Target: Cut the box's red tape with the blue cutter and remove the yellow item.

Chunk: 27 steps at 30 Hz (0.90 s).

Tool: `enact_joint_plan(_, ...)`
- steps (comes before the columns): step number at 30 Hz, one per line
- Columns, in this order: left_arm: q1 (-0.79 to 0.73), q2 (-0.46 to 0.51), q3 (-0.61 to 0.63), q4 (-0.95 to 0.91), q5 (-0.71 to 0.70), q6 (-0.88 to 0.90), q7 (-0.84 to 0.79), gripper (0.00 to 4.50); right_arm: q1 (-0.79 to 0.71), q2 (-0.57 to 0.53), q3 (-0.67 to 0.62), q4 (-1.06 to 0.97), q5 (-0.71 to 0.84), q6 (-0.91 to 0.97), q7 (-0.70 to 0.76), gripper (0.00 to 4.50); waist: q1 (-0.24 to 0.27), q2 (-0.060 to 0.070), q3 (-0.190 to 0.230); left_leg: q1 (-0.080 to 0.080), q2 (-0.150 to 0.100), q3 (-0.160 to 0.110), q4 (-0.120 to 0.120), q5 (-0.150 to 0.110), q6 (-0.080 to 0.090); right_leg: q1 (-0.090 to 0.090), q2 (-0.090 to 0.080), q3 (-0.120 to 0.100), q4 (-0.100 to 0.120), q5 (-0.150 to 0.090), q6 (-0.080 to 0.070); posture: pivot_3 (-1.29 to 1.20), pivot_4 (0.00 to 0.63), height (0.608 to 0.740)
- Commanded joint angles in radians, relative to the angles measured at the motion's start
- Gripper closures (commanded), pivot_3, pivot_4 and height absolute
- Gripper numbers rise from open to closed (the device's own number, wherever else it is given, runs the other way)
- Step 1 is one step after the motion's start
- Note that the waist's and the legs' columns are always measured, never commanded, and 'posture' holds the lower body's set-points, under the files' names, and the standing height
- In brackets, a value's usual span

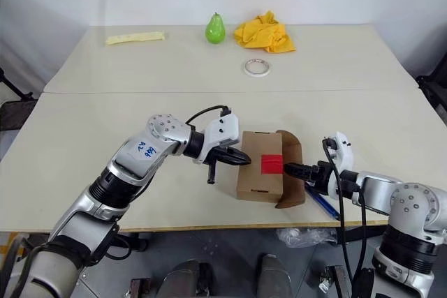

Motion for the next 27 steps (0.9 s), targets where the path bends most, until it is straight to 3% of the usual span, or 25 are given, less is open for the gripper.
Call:
enact_joint_plan(1,0.023,0.004,-0.028,-0.005,0.009,0.008,-0.003,4.50,0.011,-0.014,-0.041,-0.078,0.053,0.005,-0.036,3.37,0.000,0.000,0.000,0.000,0.000,0.000,0.000,0.000,0.000,0.000,0.000,0.000,0.000,0.000,0.000,0.00,0.150,0.740)
enact_joint_plan(5,0.023,-0.001,-0.028,0.005,0.010,-0.004,-0.002,4.50,0.033,-0.053,-0.047,-0.136,0.107,0.005,-0.108,4.48,0.002,0.000,0.000,0.000,0.000,0.000,0.000,0.000,0.000,0.000,0.000,0.000,-0.001,0.000,0.000,0.00,0.150,0.740)
enact_joint_plan(12,0.014,-0.029,-0.021,0.042,0.010,-0.029,0.006,4.50,-0.004,-0.130,-0.051,-0.205,0.327,0.005,-0.365,4.48,0.004,0.000,0.000,0.000,0.000,0.000,0.000,0.000,0.000,0.000,-0.001,0.000,-0.002,0.000,0.000,0.00,0.150,0.740)
enact_joint_plan(17,0.007,-0.058,-0.012,0.075,0.016,-0.055,0.017,4.50,-0.081,-0.168,-0.009,-0.195,0.539,-0.001,-0.635,4.48,0.004,0.000,0.000,-0.001,0.000,0.000,0.000,0.000,0.001,0.000,-0.001,0.000,-0.002,0.000,0.000,0.00,0.150,0.740)
enact_joint_plan(22,0.003,-0.085,0.011,0.107,0.023,-0.084,0.050,4.50,-0.066,-0.420,0.258,-0.182,1.037,-0.367,-1.077,4.48,0.005,0.000,0.001,-0.001,-0.001,0.000,0.000,-0.001,0.001,0.000,-0.001,0.000,-0.004,0.000,0.000,0.00,0.150,0.740)
enact_joint_plan(27,-0.005,-0.106,0.049,0.143,0.028,-0.105,0.091,4.50,-0.108,-0.511,0.441,-0.248,1.101,-0.599,-1.228,4.48,0.002,-0.001,0.001,-0.001,-0.001,0.002,0.000,-0.001,0.002,0.000,-0.001,0.001,-0.005,0.000,0.001,0.00,0.150,0.740)
